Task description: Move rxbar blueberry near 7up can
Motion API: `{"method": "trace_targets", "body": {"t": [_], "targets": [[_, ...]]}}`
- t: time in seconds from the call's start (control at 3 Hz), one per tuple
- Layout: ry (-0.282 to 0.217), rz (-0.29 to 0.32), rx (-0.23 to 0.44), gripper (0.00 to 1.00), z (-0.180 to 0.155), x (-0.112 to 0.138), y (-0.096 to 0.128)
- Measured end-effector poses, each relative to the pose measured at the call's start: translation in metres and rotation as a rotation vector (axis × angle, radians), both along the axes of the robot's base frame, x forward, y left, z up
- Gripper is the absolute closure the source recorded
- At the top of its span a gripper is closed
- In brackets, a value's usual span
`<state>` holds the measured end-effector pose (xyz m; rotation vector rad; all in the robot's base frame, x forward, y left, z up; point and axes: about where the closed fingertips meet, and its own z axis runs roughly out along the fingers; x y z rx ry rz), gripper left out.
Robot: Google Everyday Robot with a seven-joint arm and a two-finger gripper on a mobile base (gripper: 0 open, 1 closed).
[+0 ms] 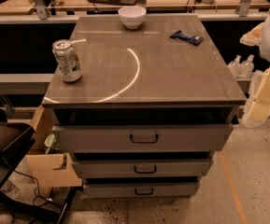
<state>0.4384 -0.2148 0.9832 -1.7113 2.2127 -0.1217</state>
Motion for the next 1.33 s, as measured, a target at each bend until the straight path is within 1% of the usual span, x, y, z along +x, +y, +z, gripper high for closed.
{"method": "trace_targets", "body": {"t": [0.33,0.67,1.0,1.33], "targets": [[0.0,0.0,0.0,0.0,0.0,0.0,0.0],[-0.052,-0.048,0.051,0.0,-0.004,0.024,-0.012],[-0.132,-0.187,0.163,0.0,-0.013,0.059,-0.036],[-0.208,-0.346,0.321,0.0,-0.029,0.097,-0.061]]}}
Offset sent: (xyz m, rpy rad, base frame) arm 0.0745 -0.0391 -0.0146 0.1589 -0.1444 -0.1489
